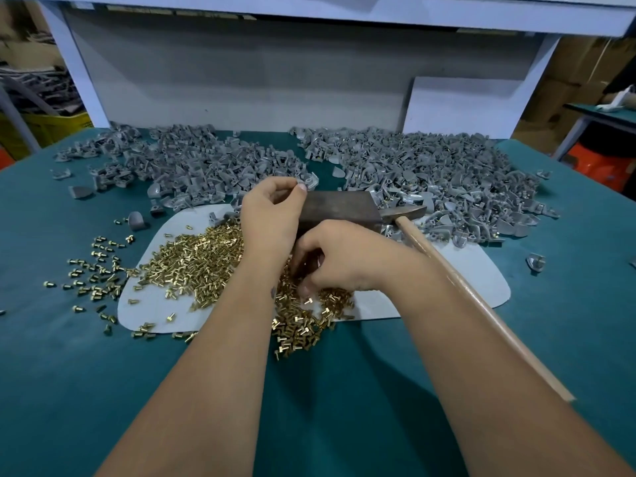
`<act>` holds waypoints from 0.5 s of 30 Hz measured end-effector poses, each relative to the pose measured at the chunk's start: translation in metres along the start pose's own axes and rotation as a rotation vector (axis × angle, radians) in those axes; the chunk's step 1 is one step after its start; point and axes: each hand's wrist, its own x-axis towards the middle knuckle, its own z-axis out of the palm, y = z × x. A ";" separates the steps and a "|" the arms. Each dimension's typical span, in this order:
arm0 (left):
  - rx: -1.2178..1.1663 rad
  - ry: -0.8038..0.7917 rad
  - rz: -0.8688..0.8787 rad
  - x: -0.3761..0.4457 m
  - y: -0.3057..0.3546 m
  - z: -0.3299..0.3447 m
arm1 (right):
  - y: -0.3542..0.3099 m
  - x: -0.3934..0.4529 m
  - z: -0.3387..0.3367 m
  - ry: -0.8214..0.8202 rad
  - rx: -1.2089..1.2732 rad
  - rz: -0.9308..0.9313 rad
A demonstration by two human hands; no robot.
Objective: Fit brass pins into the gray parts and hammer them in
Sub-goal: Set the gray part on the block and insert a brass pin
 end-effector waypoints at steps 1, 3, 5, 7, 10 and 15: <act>0.003 -0.004 -0.001 0.000 0.000 0.001 | -0.002 0.002 0.002 0.025 -0.007 -0.010; 0.002 -0.009 -0.013 0.000 0.001 0.000 | -0.007 0.005 0.008 0.089 -0.075 -0.037; -0.006 -0.008 -0.025 0.000 0.001 -0.001 | -0.008 0.008 0.013 0.125 -0.161 -0.052; -0.013 0.002 -0.029 0.000 0.000 -0.003 | -0.007 0.009 0.015 0.122 -0.152 -0.061; 0.000 -0.001 -0.014 -0.001 0.002 -0.004 | -0.001 0.007 0.011 0.153 -0.012 -0.073; 0.090 -0.071 0.018 -0.004 0.002 -0.002 | 0.017 -0.001 -0.006 0.402 0.485 0.047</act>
